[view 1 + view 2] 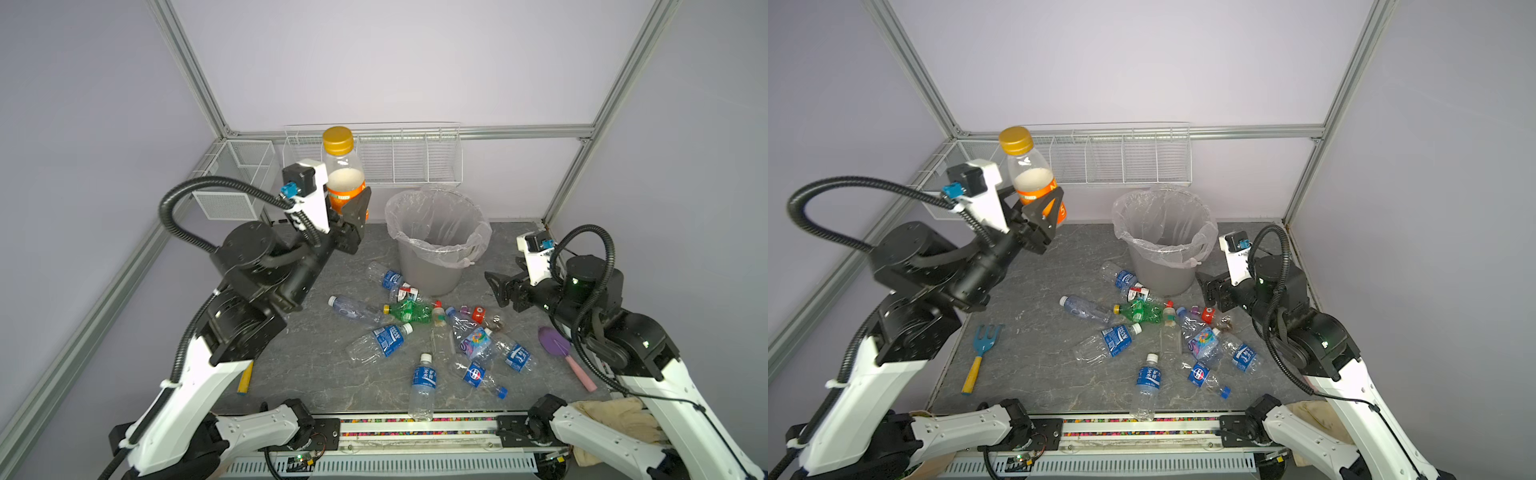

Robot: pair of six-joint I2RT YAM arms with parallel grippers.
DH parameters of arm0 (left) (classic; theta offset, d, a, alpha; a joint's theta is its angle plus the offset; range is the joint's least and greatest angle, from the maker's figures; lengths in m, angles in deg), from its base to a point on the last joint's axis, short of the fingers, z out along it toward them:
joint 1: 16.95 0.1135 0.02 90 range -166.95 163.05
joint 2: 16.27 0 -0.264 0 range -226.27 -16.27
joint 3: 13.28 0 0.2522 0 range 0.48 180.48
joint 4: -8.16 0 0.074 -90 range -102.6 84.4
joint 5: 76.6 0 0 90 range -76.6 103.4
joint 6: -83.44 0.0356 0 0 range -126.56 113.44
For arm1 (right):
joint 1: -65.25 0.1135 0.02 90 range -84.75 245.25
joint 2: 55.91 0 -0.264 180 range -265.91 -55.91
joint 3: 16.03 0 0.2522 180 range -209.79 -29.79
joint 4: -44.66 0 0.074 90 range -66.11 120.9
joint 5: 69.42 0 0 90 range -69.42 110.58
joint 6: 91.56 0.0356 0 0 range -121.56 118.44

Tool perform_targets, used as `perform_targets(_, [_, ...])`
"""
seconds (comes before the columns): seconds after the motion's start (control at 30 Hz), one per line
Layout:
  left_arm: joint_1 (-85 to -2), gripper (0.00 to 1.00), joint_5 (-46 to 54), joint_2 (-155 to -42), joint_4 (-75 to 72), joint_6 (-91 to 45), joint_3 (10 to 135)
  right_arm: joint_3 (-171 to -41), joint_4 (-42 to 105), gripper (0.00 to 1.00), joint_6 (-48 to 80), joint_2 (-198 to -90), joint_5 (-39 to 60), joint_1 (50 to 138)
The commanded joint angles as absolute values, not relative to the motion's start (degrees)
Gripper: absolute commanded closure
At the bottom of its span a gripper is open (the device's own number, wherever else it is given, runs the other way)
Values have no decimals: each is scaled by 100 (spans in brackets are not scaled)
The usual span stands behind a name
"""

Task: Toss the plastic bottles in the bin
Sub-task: 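Carry the orange-label bottle with the left gripper over the bin, then open the left gripper above the bin to drop the bottle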

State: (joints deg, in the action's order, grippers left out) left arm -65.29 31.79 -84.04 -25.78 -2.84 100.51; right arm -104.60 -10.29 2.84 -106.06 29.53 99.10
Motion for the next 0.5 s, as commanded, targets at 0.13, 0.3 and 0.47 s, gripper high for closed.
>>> perform_targets(0.13, [-6110, 94, 1709, -11256, -2847, -1259, 11515, -10975, -1073, 11, 425, -10696, 2624, 9905])
perform_targets(0.3, [-6058, 13, 2064, -12553, -3941, -1494, 12057, -11425, -1319, 12, 412, -10537, 2694, 9908])
perform_targets(0.47, [-6259, 1, 2092, -10815, -2264, -1117, 11217, -11778, -1480, 11, 310, -10374, 2884, 9906])
